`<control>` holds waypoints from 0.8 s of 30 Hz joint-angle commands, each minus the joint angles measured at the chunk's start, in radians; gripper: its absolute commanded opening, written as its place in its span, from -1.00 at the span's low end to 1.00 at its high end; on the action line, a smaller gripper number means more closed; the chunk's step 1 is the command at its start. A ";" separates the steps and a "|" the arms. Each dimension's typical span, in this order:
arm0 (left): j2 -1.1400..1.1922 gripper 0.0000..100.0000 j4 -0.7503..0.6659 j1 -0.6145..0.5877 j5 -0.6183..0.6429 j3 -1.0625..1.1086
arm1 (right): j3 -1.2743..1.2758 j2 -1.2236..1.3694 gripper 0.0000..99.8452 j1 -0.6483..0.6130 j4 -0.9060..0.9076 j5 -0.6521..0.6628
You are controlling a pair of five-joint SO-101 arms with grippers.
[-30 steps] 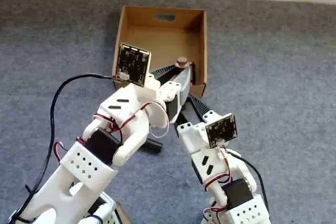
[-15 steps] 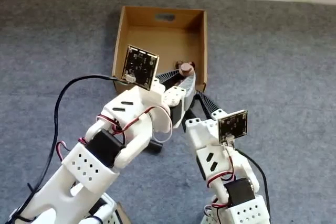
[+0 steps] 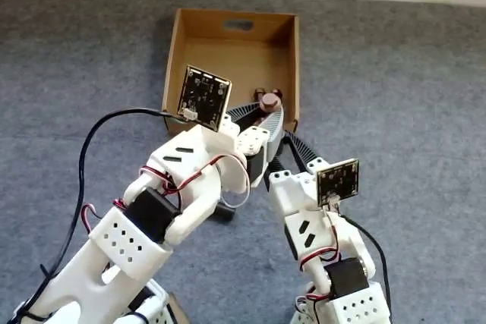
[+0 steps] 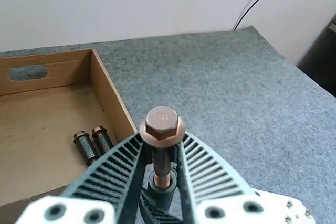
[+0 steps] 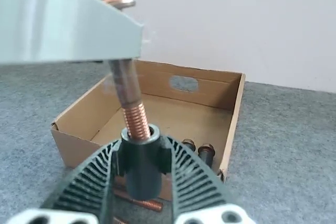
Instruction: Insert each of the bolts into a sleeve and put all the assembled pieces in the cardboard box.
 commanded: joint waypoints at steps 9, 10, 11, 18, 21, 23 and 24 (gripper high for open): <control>-0.008 -0.98 0.017 0.005 -0.057 -0.036 | -0.022 -0.013 -0.99 0.028 -0.001 0.012; -0.008 -0.98 0.017 0.005 -0.057 -0.038 | -0.022 -0.013 -0.99 0.028 -0.001 0.012; -0.008 -0.98 0.014 0.005 -0.057 -0.039 | -0.022 -0.013 -0.99 0.028 -0.001 0.012; 0.004 -0.98 0.012 0.005 -0.055 -0.054 | -0.022 -0.013 -0.99 0.028 -0.001 0.012; 0.070 -0.98 0.018 -0.001 -0.055 -0.096 | -0.022 -0.013 -0.99 0.028 -0.001 0.012; 0.124 -0.98 0.020 -0.002 -0.055 -0.119 | -0.022 -0.007 -0.99 0.028 -0.002 0.012; 0.147 -0.98 0.020 -0.002 -0.058 -0.125 | -0.022 -0.005 -0.99 0.028 -0.002 0.012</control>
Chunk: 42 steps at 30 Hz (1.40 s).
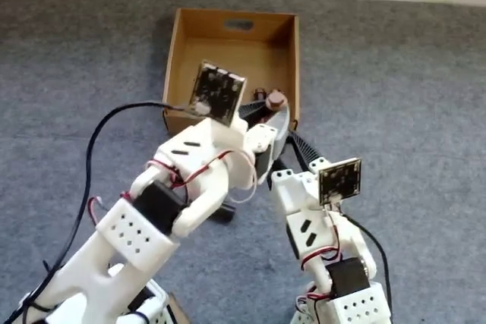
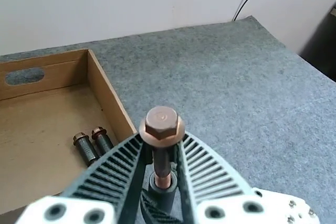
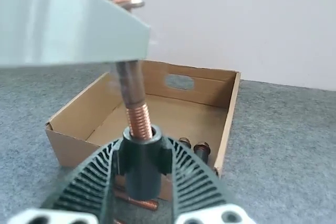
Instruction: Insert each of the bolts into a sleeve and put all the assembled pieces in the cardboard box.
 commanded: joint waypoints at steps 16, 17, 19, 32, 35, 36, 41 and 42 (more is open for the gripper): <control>0.056 -0.98 0.043 0.004 -0.012 -0.058 | -0.018 -0.005 -0.99 0.019 -0.004 0.012; 0.067 -0.98 0.043 0.004 -0.012 -0.059 | -0.016 -0.005 -0.99 0.019 -0.004 0.012; 0.082 -0.98 0.043 0.002 -0.012 -0.059 | -0.016 -0.005 -0.99 0.019 -0.004 0.012; 0.085 -0.65 0.206 0.002 -0.011 -0.159 | -0.016 -0.005 -0.99 0.019 -0.004 0.012; 0.085 -0.65 0.229 -0.001 -0.012 -0.185 | -0.016 -0.005 -0.99 0.019 -0.004 0.012; 0.084 -0.65 0.236 -0.010 -0.012 -0.194 | -0.016 -0.005 -0.99 0.019 -0.004 0.012; 0.084 -0.65 0.256 -0.082 -0.009 -0.234 | -0.016 -0.005 -0.99 0.019 -0.004 0.012; 0.084 -0.65 0.256 -0.094 -0.009 -0.240 | -0.016 -0.005 -0.99 0.019 -0.004 0.012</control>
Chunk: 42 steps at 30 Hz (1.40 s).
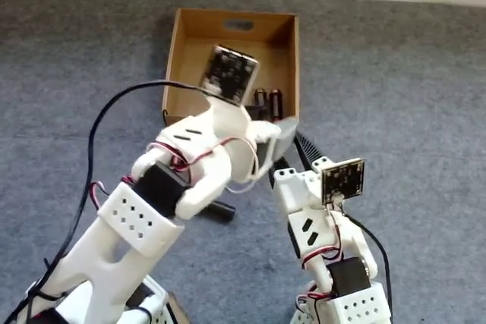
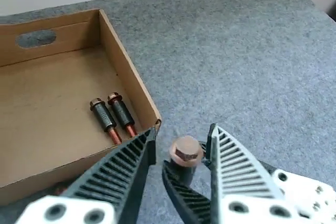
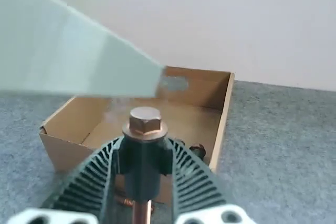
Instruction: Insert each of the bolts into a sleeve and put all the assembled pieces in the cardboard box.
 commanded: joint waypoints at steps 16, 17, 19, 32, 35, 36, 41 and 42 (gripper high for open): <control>-0.002 -0.98 0.003 -0.484 -0.006 0.211 | -0.021 -0.005 -0.99 0.008 -0.001 0.008; -0.002 -0.98 0.000 -0.524 -0.003 0.263 | -0.022 -0.005 -0.99 0.008 0.004 0.006; -0.002 -0.98 -0.003 -0.595 -0.005 0.361 | -0.025 -0.004 -0.99 0.012 0.019 0.006; 0.005 -0.98 -0.247 -0.711 -0.009 0.650 | -0.492 -0.001 -0.99 0.035 0.363 0.012; 0.005 -0.98 -0.358 -0.711 -0.009 0.736 | -0.532 0.001 -0.99 0.077 0.348 0.012; 0.005 -0.98 -0.387 -0.708 -0.009 0.757 | -0.535 0.007 -0.99 0.090 0.321 0.012; 0.005 -0.98 -0.479 -0.705 -0.008 0.809 | -0.659 0.255 -0.99 0.111 0.236 0.012; 0.005 -0.98 -0.480 -0.705 -0.008 0.811 | -0.714 0.341 -0.99 0.108 0.239 0.012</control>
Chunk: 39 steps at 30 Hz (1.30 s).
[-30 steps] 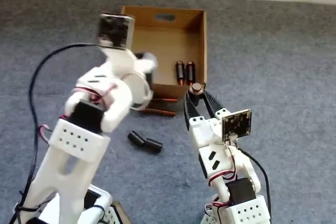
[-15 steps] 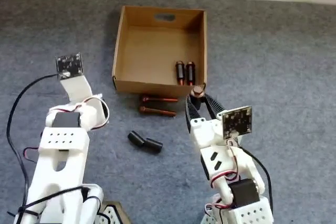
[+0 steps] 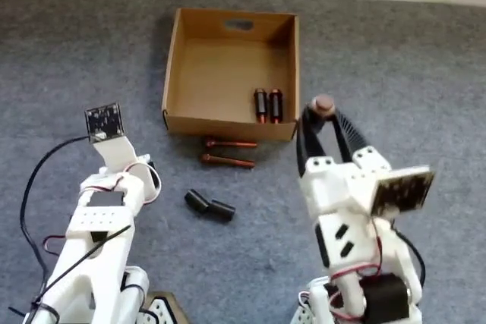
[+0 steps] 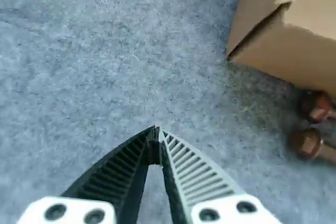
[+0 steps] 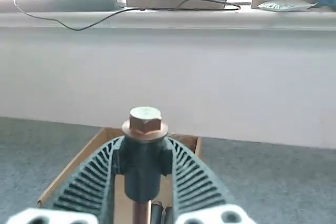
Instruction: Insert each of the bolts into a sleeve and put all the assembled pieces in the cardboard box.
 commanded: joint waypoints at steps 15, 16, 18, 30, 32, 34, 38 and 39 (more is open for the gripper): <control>-0.007 -0.98 -0.038 -0.013 -0.006 0.001 | -0.693 1.283 -0.99 0.005 -0.038 0.005; -0.007 -0.98 -0.038 -0.013 -0.006 0.001 | -0.714 1.333 -0.99 -0.004 -0.038 0.005; -0.007 -0.98 -0.038 -0.013 -0.006 0.001 | -0.779 1.419 -0.99 -0.013 -0.036 0.005; -0.007 -0.98 -0.038 -0.008 -0.006 -0.001 | -1.276 1.850 -0.99 -0.108 0.179 -0.058; -0.007 -0.98 -0.038 -0.008 -0.006 -0.001 | -1.353 1.913 -0.99 -0.110 0.239 -0.180; -0.007 -0.98 -0.038 -0.008 -0.006 -0.001 | -1.431 1.982 -0.99 -0.105 0.292 -0.270; -0.007 -0.98 -0.038 -0.010 -0.006 0.001 | -1.583 2.134 -0.99 -0.108 0.343 -0.173; -0.007 -0.98 -0.038 -0.010 -0.006 0.001 | -1.620 2.170 -0.99 -0.108 0.343 -0.150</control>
